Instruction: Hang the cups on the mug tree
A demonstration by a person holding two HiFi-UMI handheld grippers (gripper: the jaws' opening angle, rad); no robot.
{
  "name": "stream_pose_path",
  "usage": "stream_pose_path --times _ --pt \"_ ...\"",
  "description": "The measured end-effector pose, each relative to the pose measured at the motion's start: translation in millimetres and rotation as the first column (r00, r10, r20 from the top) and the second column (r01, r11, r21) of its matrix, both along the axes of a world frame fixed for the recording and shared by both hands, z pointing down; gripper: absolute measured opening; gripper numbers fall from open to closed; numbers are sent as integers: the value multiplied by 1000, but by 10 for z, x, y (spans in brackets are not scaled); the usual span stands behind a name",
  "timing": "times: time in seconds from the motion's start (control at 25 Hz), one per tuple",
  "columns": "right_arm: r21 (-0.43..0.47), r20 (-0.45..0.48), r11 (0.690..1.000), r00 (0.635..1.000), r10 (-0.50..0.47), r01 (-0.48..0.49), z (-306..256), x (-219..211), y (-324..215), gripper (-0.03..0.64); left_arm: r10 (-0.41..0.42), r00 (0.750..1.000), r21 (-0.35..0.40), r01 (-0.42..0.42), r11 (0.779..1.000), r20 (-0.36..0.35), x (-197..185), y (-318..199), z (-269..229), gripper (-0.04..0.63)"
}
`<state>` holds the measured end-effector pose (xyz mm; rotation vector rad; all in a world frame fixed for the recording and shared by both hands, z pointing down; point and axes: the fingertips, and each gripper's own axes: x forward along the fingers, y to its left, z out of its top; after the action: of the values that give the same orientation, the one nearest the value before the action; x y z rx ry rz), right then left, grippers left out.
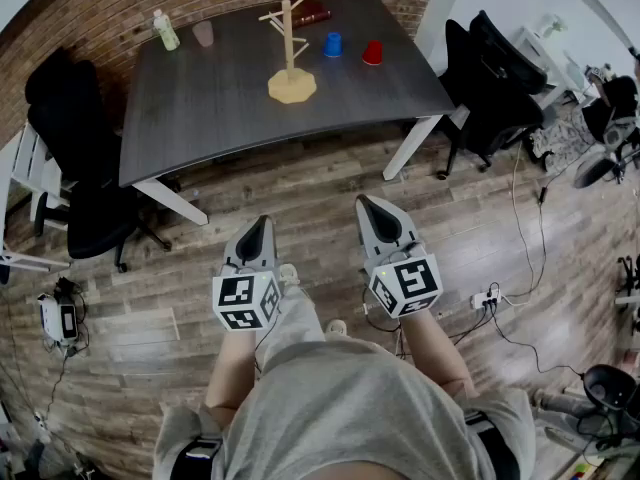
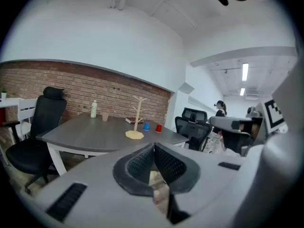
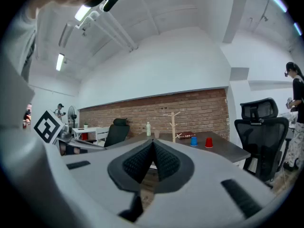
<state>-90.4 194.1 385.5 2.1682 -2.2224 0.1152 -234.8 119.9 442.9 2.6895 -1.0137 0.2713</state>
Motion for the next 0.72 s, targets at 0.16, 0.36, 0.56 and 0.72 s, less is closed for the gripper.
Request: stream_pose_path --times 0.16,0.36,0.56,0.72 --pt "-10 -6 1000 1000 -10 10 9 -31 618 -2 -2 1000 5 2 1000 -13 31 692 -29 9" --pt "-11 33 1000 999 -1 2 49 -94 1127 -2 35 999 28 -35 999 -4 19 1169 -124 9" --pt "10 31 1000 999 -12 11 6 -115 1346 -2 42 999 55 -41 998 -9 49 1327 -211 9" --pt "16 38 999 999 -36 35 -13 -120 1434 -2 40 999 70 -39 997 -17 84 1449 -247 9"
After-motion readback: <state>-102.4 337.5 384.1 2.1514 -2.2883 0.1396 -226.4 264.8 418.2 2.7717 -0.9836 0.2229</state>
